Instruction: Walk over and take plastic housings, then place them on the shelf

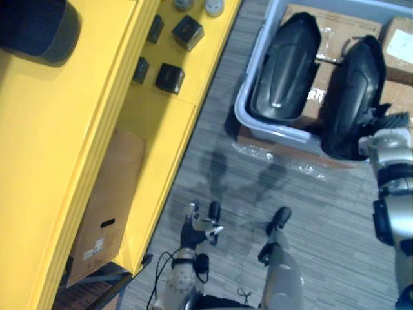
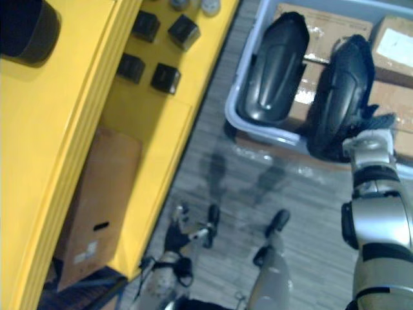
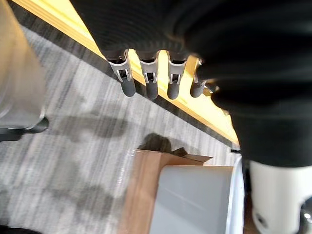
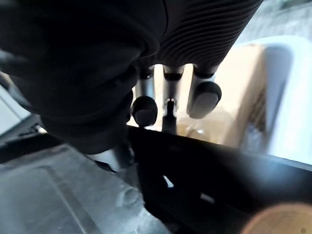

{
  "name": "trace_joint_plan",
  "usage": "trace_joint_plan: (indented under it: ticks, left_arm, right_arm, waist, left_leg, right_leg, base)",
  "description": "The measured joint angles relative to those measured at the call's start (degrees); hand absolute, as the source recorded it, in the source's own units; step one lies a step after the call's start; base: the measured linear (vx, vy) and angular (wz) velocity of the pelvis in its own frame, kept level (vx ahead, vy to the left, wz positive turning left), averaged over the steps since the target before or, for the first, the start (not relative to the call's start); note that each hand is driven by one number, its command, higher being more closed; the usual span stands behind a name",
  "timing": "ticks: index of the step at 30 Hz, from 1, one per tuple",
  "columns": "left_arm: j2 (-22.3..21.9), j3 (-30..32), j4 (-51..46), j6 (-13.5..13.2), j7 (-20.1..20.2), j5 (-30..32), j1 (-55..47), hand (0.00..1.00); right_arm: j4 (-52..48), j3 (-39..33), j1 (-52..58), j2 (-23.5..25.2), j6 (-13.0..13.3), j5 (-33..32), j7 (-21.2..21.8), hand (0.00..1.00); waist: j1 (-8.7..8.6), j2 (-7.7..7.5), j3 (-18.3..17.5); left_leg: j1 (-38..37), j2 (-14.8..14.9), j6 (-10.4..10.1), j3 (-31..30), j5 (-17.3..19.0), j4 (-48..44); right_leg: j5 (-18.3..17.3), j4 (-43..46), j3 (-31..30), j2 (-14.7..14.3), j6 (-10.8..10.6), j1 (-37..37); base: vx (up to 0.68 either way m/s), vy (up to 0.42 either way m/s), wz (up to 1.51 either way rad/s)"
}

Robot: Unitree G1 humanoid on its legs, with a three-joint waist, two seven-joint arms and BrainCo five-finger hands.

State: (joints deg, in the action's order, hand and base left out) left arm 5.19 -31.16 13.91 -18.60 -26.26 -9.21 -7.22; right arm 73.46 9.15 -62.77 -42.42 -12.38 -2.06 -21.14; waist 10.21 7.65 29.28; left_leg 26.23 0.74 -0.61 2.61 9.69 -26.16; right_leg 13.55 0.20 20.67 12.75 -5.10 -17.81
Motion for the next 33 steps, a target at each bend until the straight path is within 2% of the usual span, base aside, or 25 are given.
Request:
trace_joint_plan:
  ticks: [5, 13, 18, 25, 29, 33]
  left_arm:
    - [0.30, 1.37, -1.08, -0.04, 0.06, -1.67, -0.09, 0.00]
    - [0.62, 2.62, -6.08, -0.10, 0.18, -1.75, -0.80, 0.00]
    - [1.04, 3.82, -7.59, -0.11, 0.36, -1.78, -0.81, 0.00]
    - [1.14, 4.31, -8.59, -0.17, 1.09, -2.06, -0.82, 0.00]
    - [1.15, 5.29, -8.59, -0.24, 1.97, -2.04, -0.83, 0.00]
    - [1.23, 6.02, -8.61, -0.41, 2.22, -2.04, -1.14, 0.00]
  right_arm:
    - [0.04, -0.03, 0.53, -0.34, -0.03, 2.01, -0.27, 1.00]
    - [-0.01, -0.10, 1.81, -1.06, 0.72, 2.37, -2.41, 1.00]
    - [-1.64, -0.09, 1.84, -1.60, 3.23, 2.32, -7.97, 1.00]
    - [-4.81, -0.06, 1.84, -2.16, 6.06, 1.47, -14.77, 1.00]
    - [-8.06, 0.00, 1.77, -2.51, 7.66, 0.57, -17.00, 1.00]
    - [-9.20, 0.09, 1.79, -2.78, 9.53, 0.27, -18.82, 1.00]
  waist:
    - [-0.04, -0.02, -0.01]
    - [-0.59, -0.16, -0.36]
    - [-1.49, -0.56, -0.89]
    - [-1.50, -0.69, -0.94]
    - [-1.56, -0.71, -0.95]
    - [-1.58, -1.49, -1.32]
  left_leg:
    - [-0.01, 0.00, -0.04, -0.31, -0.33, 0.03]
    - [-0.90, 0.06, -0.12, -0.55, -0.44, 0.22]
    - [-1.39, 0.11, -0.12, -0.48, -0.44, 0.46]
    - [-2.30, 0.48, -0.16, -0.37, -0.46, 0.84]
    - [-2.30, 0.60, -0.32, -0.34, -0.55, 1.04]
    - [-2.31, 0.65, -0.59, -0.42, -0.74, 1.60]
  right_leg:
    - [-0.40, 0.15, 0.68, 0.05, 0.50, 0.19]
    - [-0.05, -0.38, 1.11, -0.06, 0.04, 1.41]
    - [0.10, -0.82, 1.12, -0.16, -0.01, 1.98]
    - [0.26, -1.50, 1.05, -0.61, 0.14, 2.86]
    - [0.41, -2.04, 1.08, -0.82, 0.25, 2.96]
    - [0.66, -2.51, 1.16, -1.00, 0.25, 2.94]
  base:
    - [-0.02, -0.005, 0.03]
    - [0.00, -0.003, 0.02]
    - [0.00, 0.000, 0.00]
    - [0.00, -0.002, -0.01]
    - [0.00, 0.000, 0.00]
    - [0.00, 0.000, 0.00]
